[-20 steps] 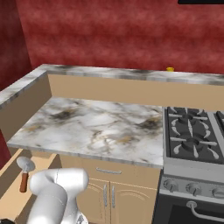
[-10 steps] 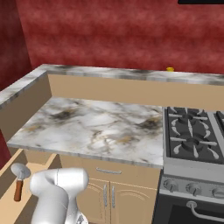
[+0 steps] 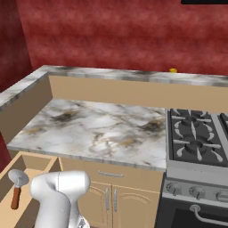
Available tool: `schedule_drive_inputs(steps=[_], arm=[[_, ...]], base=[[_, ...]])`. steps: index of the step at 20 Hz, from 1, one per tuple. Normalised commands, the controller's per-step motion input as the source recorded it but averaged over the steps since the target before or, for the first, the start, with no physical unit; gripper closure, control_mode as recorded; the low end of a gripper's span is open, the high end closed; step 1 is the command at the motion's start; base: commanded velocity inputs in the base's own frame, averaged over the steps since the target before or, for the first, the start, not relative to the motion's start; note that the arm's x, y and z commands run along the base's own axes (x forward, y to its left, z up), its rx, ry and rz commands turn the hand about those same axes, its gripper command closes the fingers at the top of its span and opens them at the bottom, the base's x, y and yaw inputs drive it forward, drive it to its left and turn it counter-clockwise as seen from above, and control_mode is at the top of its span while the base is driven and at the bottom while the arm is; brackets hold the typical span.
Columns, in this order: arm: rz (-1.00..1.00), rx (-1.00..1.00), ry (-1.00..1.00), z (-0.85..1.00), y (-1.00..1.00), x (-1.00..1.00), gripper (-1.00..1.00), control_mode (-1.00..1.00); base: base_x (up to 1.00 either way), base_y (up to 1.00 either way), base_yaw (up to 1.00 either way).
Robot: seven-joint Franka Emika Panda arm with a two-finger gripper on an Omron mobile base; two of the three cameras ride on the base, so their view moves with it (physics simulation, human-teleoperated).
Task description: Take the pizza cutter from the drawer on the left and place it on the dining counter for cutting.
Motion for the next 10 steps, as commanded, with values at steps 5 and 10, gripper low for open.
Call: schedule_drive_inputs(steps=[5, 10], arm=[[0.00, 0.00, 0.00, 0.00, 0.00, 0.00, -1.00, -1.00], [0.00, 0.00, -0.01, 0.02, 0.00, -0.47, -1.00, -1.00]], base=[[0.00, 0.00, 0.00], [0.00, 0.00, 0.00]])
